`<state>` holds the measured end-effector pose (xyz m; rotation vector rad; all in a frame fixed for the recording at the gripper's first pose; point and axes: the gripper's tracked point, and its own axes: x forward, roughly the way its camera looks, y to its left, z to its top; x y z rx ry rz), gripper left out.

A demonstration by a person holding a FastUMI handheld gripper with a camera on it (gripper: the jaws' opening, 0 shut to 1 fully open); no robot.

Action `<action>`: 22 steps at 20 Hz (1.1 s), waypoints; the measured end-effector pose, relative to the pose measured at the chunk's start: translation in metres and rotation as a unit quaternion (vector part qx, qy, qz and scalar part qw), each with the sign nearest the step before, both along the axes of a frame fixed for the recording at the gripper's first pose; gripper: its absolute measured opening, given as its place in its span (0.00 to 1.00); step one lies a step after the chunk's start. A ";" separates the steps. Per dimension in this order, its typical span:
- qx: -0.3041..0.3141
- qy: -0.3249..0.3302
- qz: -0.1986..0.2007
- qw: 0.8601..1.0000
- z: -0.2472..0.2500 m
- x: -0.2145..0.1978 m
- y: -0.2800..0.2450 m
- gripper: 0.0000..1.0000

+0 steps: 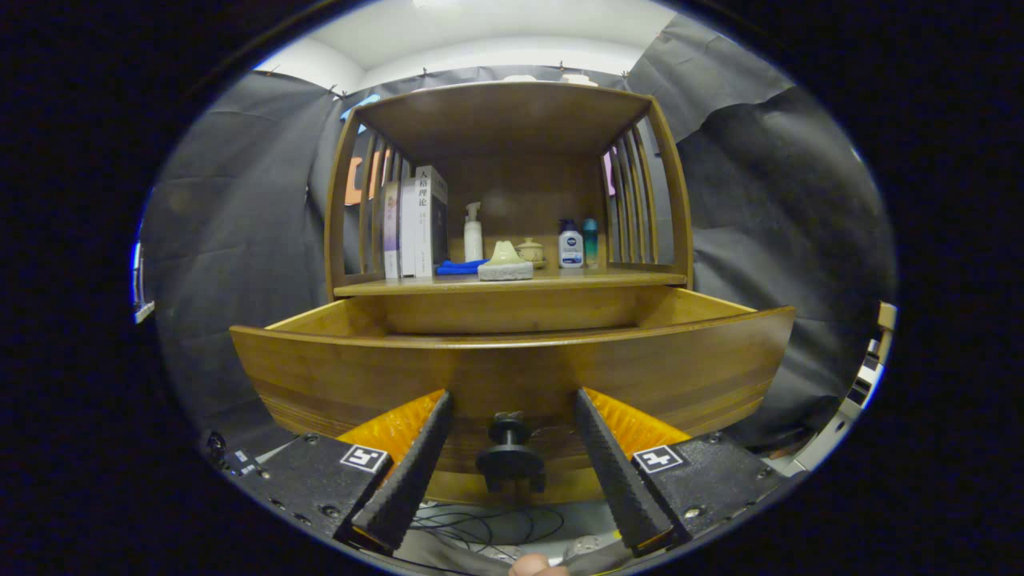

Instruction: Pull open the drawer, take out the items inside it, and place them on the countertop above the cabinet.

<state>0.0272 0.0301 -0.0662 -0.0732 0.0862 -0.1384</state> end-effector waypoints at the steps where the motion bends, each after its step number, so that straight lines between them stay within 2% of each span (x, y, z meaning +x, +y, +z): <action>1: -0.001 -0.002 0.000 1.000 0.000 0.000 0.000 0.97; 6: 0.004 0.002 0.010 1.000 0.003 0.011 -0.004 0.97; 22: -0.017 -0.009 -0.007 1.000 0.016 0.073 -0.002 0.98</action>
